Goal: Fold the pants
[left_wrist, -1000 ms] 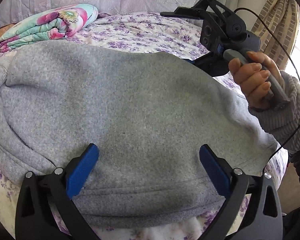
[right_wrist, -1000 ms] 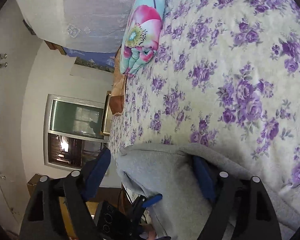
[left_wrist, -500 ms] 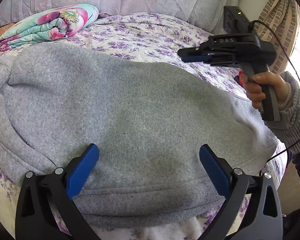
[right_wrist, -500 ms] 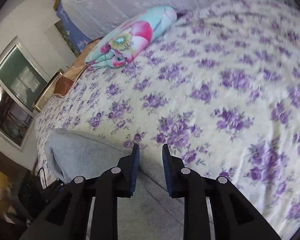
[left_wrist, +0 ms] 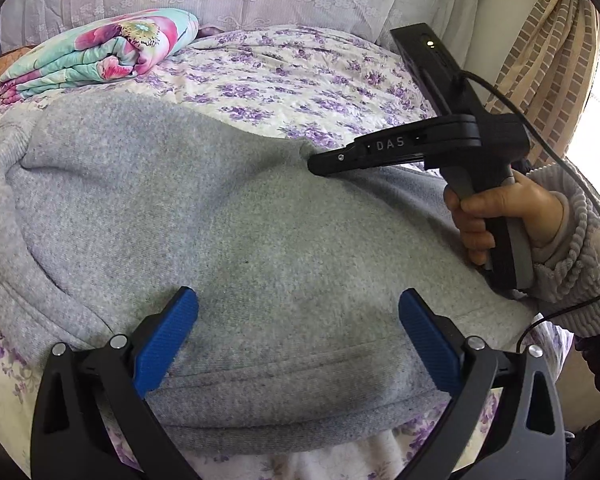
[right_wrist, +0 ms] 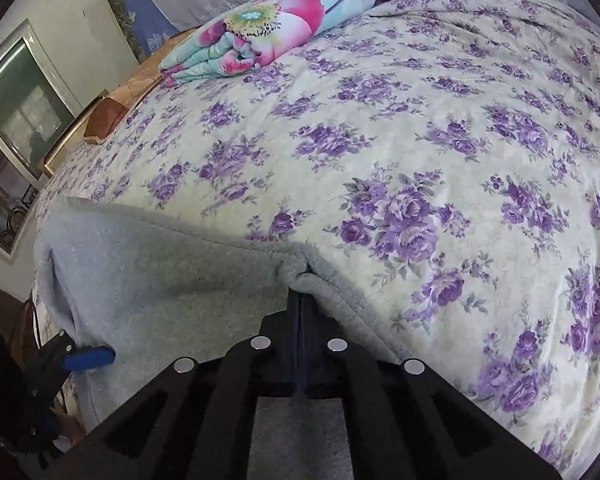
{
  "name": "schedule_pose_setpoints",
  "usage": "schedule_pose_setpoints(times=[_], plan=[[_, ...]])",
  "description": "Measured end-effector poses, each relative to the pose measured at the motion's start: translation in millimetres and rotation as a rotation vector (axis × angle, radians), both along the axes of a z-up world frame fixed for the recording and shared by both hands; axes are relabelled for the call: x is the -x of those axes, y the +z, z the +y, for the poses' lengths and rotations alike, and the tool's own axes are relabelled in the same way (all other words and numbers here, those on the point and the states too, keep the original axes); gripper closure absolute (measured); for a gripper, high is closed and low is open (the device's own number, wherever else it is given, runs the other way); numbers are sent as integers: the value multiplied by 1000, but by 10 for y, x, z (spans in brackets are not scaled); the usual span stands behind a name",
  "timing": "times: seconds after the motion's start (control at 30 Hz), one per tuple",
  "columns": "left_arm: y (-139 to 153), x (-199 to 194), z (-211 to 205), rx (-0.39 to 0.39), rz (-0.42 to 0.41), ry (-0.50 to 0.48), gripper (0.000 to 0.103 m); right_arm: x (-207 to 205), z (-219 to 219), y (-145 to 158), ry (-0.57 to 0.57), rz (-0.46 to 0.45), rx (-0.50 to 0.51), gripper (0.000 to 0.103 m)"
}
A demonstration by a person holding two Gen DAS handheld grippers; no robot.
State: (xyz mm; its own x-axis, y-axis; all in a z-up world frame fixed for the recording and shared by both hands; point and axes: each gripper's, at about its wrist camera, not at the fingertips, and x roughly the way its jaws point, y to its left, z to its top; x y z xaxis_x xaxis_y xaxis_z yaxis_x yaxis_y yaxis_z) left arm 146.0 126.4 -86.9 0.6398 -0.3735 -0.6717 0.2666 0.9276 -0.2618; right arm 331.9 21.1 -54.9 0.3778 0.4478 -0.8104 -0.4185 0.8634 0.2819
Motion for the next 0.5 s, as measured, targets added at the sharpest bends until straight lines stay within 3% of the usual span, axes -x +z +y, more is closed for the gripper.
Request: schedule_pose_setpoints(times=[0.17,0.2,0.23,0.33,0.43,0.47,0.5], plan=[[150,9,130,78,19,23,5,346,-47,264,2,-83,-15,89],[232,14,194,102,8,32,5,356,-22,253,6,-83,-3,68],[315,13,269,105,-11,57,5,334,9,219,-2,-92,31,54],[461,-96,583,65,-45,186,5,153,19,-44,-23,-60,76,56],[227,-423,881,138,80,185,5,159,43,-52,-34,-94,83,56],[191,-451,888,143,70,186,5,173,55,-45,-31,-99,87,55],[191,-425,790,81,40,187,5,180,46,-40,-31,-98,78,55]])
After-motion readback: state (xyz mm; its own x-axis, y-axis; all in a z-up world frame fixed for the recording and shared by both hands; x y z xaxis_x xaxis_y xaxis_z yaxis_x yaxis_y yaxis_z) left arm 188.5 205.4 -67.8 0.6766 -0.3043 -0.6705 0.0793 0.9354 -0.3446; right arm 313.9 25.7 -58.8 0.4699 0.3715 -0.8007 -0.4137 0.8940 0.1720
